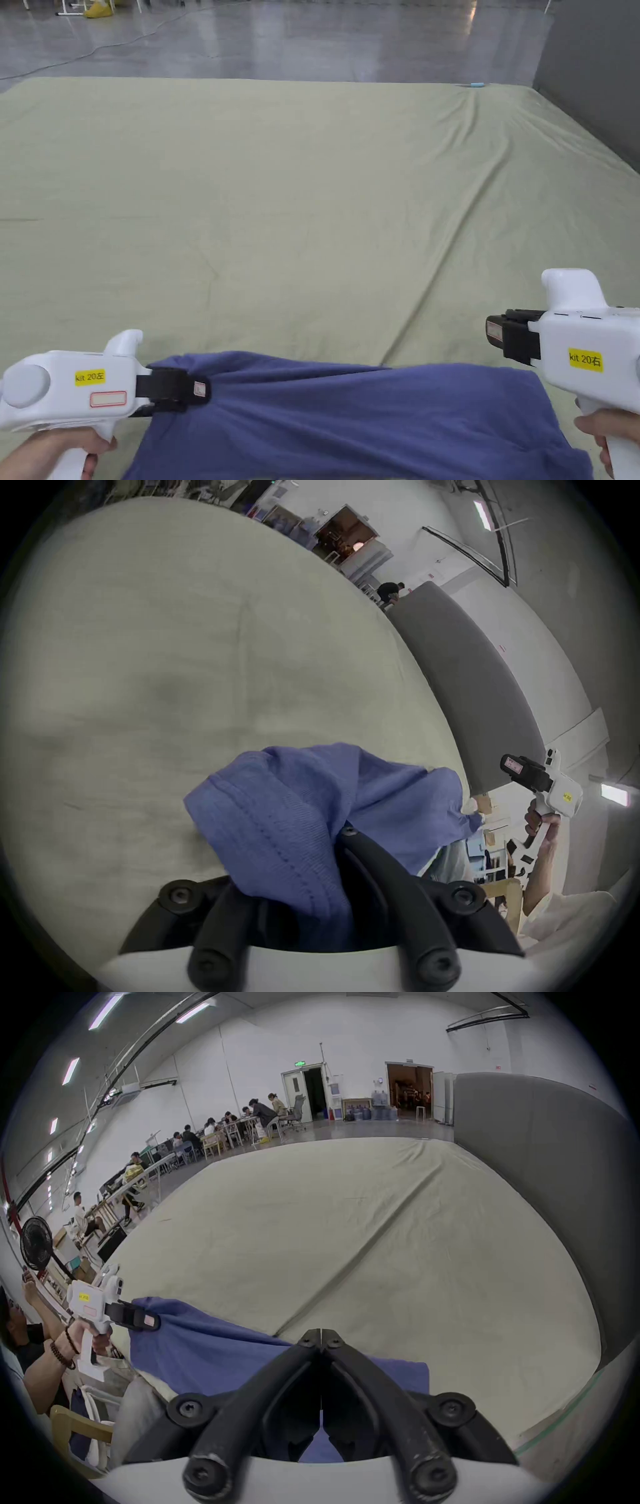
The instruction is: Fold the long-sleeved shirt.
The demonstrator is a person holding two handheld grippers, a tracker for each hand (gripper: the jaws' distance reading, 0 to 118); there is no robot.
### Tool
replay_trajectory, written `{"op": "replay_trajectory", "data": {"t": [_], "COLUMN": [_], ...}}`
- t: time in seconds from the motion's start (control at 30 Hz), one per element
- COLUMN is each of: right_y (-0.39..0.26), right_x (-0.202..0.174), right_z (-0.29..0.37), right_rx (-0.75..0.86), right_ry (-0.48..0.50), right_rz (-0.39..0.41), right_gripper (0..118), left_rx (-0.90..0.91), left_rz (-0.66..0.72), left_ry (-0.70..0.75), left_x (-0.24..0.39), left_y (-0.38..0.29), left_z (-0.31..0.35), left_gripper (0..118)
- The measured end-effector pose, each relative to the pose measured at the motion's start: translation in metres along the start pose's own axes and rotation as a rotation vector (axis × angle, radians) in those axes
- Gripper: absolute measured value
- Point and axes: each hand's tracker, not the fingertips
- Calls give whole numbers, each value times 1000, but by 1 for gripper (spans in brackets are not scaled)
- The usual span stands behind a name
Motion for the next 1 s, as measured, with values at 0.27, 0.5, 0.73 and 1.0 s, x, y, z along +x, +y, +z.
{"op": "replay_trajectory", "data": {"t": [0.27, 0.5, 0.73, 1.0], "right_y": [7, 9, 14, 9], "right_x": [-26, -48, -54, -48], "right_z": [-11, -27, -28, -16], "right_rx": [-11, -39, -46, -24], "right_ry": [19, 58, 72, 86], "right_rz": [37, 83, 110, 88], "right_gripper": [0, 0, 0, 0], "left_rx": [105, 158, 165, 19], "left_rz": [58, 166, 152, 43], "left_ry": [236, 419, -14, -96], "left_x": [-87, -131, -28, 105], "left_y": [24, 24, 26, 23], "left_z": [139, 217, 183, 52], "left_gripper": [2, 2, 2, 2]}}
